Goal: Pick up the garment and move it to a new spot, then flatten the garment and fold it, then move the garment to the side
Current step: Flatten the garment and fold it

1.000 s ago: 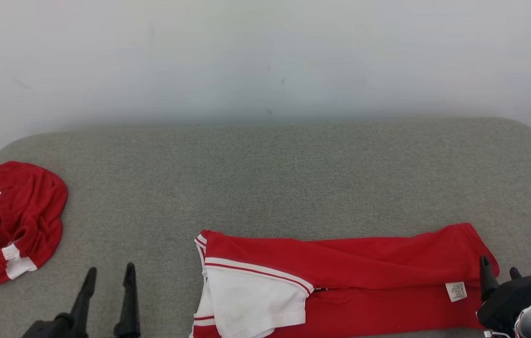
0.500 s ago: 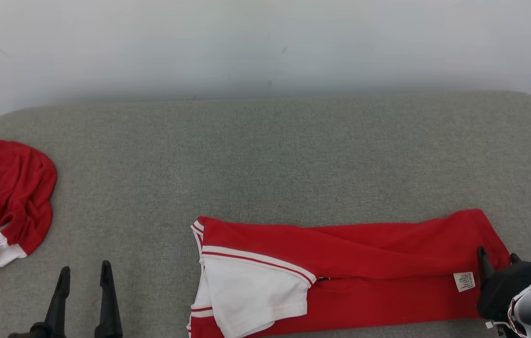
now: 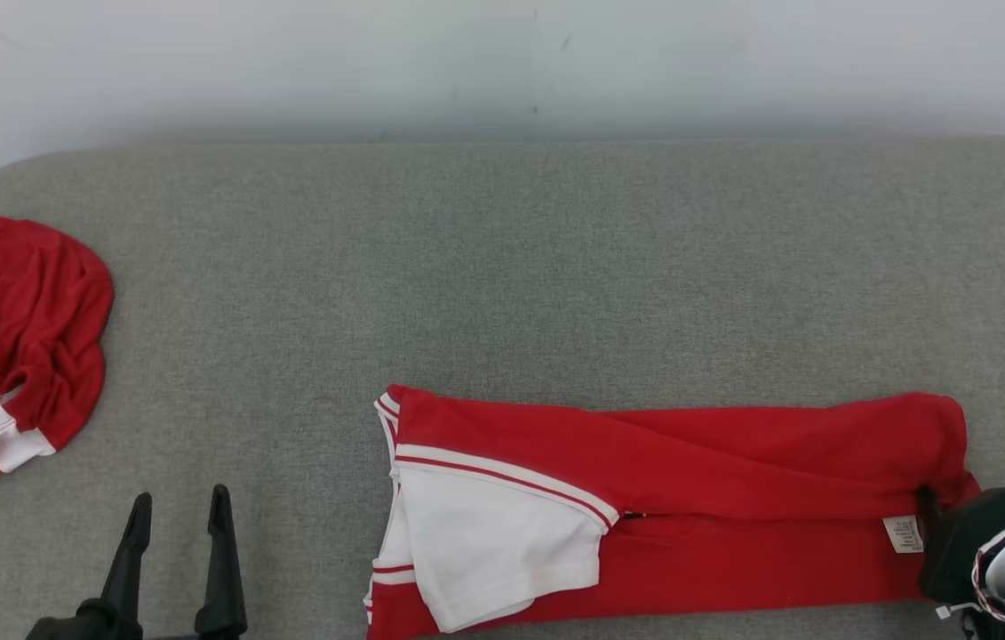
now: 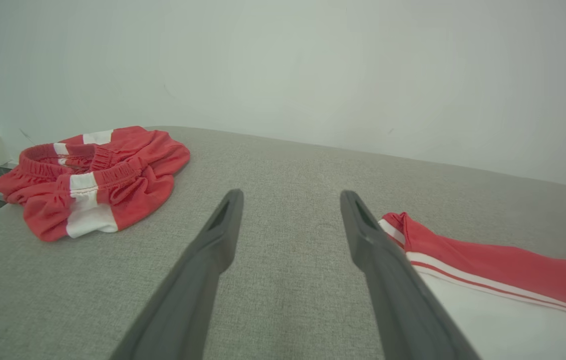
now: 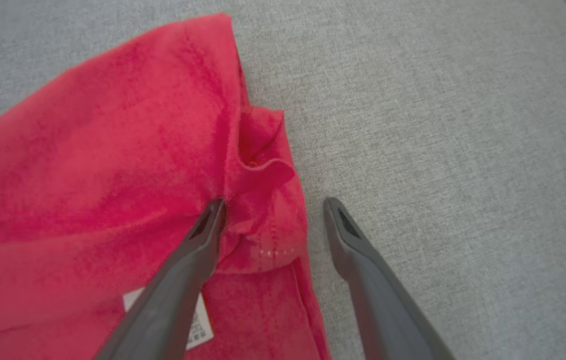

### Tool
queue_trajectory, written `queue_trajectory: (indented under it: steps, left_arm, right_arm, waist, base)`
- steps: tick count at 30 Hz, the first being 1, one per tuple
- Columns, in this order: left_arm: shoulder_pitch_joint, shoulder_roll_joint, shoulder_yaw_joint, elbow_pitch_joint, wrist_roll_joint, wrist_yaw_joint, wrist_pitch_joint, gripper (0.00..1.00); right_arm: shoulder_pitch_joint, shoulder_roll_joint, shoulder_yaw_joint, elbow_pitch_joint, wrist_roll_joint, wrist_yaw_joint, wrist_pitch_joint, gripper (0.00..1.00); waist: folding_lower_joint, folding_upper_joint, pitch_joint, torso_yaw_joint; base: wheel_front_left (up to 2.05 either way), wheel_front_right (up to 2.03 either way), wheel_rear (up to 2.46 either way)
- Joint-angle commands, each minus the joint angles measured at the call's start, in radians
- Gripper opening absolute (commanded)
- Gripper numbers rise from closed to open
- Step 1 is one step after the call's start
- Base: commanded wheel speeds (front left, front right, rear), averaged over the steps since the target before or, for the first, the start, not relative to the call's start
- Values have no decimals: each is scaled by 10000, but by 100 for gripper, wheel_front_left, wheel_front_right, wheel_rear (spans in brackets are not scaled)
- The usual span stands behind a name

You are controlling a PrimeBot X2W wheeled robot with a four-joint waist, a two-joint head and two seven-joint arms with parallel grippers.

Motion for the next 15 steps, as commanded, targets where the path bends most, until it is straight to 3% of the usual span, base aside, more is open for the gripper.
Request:
queue_trajectory:
  steps: [1, 6, 8, 9, 10, 15]
  left_arm:
    - [-156, -13, 26, 15, 41, -11, -20, 100]
    - [-178, -33, 11, 50, 92, -73, -21, 100]
    - [-167, -38, 16, 32, 100, -58, -21, 100]
    - [-158, -38, 21, 25, 101, -50, -21, 100]
    - [-146, -40, 22, 13, 102, -40, -21, 100]
    - [-61, -46, 11, -14, 66, 39, -21, 100]
  right_arm:
    - [-76, -67, 69, 184, 12, 0, 113, 100]
    - [-168, 57, 359, 822, 318, 9, 736, 100]
    - [-163, 171, 539, 964, 535, 37, 1024, 80]
    - [-161, 178, 619, 973, 626, 43, 1103, 37]
    - [-157, 145, 682, 960, 705, 41, 1131, 0]
    - [-356, -161, 861, 685, 869, 15, 956, 0]
  waist:
    - [-2, -1, 79, 64]
    - [-2, -1, 151, 168]
    - [-2, -1, 165, 187]
    - [-2, -1, 170, 194]
    - [-2, -1, 175, 196]
    - [-2, -1, 141, 160]
  base:
    - [0, 0, 0]
    - [0, 0, 0]
    - [0, 0, 0]
    - [0, 0, 0]
    - [0, 0, 0]
    - [0, 0, 0]
